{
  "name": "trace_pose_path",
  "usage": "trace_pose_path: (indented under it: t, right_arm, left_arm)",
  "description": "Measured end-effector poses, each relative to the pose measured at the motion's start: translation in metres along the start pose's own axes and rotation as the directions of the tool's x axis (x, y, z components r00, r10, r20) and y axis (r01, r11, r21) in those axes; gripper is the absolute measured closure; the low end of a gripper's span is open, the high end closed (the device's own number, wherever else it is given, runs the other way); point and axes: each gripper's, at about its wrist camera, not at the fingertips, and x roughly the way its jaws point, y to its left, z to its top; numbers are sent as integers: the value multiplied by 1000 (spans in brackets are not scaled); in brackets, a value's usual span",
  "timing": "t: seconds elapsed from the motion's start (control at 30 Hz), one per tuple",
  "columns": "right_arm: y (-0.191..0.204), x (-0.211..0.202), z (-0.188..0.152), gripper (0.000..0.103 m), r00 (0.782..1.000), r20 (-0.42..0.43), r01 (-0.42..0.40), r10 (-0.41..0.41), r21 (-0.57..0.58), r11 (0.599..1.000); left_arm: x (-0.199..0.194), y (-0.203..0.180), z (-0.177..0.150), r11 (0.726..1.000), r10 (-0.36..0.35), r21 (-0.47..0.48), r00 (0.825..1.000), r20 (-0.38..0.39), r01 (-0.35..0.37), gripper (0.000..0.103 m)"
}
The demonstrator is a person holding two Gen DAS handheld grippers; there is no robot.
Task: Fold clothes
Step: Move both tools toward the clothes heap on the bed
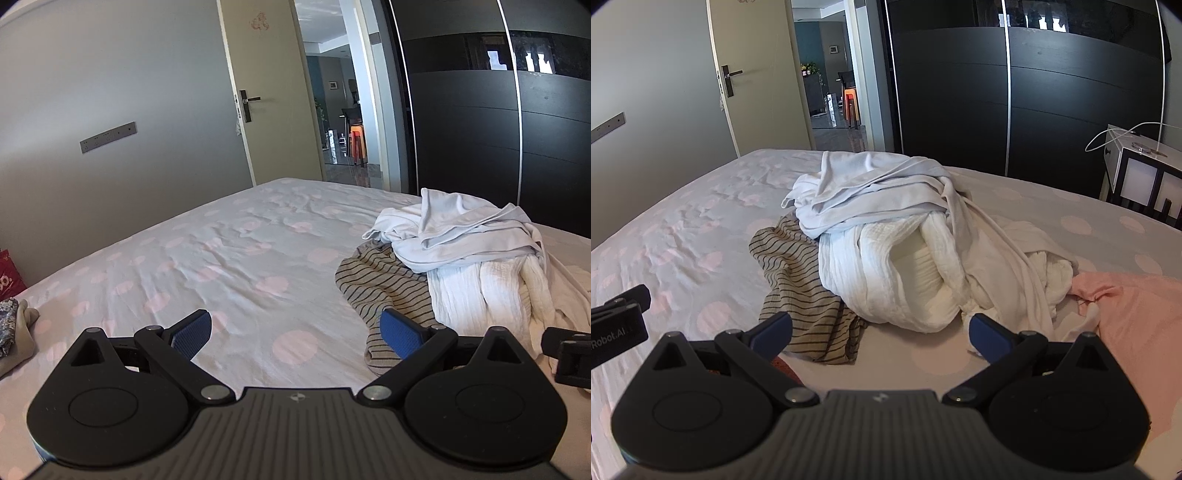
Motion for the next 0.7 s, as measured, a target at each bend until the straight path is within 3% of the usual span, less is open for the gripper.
trace_pose_path:
  t: [0.13,0.6,0.7]
  right_arm:
    - [-1,-3,1,0,1000,11,0,0,0,1000]
    - [-2,-3,2,0,1000,17,2,-2,0,1000]
    - [-3,-4,2,0,1000,14,-1,1,3,1000]
  left_arm:
    - [9,5,4,1000,7,13,1000,-7,-7,3]
    - [-24,-72,-15,994,100,51,995,17,-101,3]
    - [-25,-73,-15,993,100,54,995,12,-100,3]
